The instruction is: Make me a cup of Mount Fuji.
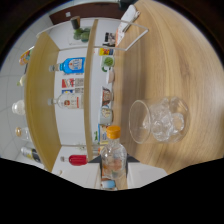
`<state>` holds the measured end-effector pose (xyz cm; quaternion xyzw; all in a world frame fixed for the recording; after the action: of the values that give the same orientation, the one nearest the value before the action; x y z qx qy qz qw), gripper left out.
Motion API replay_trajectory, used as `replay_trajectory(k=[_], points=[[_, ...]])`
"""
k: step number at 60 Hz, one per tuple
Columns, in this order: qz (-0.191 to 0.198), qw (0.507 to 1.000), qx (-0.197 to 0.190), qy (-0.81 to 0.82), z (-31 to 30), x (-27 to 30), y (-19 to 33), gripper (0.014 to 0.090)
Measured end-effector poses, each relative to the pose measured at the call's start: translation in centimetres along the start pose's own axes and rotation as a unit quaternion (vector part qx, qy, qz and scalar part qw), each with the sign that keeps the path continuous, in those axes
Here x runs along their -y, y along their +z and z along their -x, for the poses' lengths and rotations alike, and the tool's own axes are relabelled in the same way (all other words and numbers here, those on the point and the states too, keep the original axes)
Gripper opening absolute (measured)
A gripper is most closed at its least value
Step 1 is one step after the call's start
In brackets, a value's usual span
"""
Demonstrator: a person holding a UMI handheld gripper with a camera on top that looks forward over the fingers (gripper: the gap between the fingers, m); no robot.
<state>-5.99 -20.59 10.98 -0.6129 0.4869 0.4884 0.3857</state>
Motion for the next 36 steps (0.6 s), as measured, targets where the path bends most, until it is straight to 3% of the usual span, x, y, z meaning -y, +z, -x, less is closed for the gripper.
replay_trajectory(k=[13,28,36], points=[[0.006,0.988,0.057,0.147,1.5,0.8,-0.3,0.0348],[0.014,0.990,0.049,0.133,1.6,0.3,-0.4,0.0349],[0.011,0.999,0.033,-0.025,3.4,-0.8,-1.1,0.0348]])
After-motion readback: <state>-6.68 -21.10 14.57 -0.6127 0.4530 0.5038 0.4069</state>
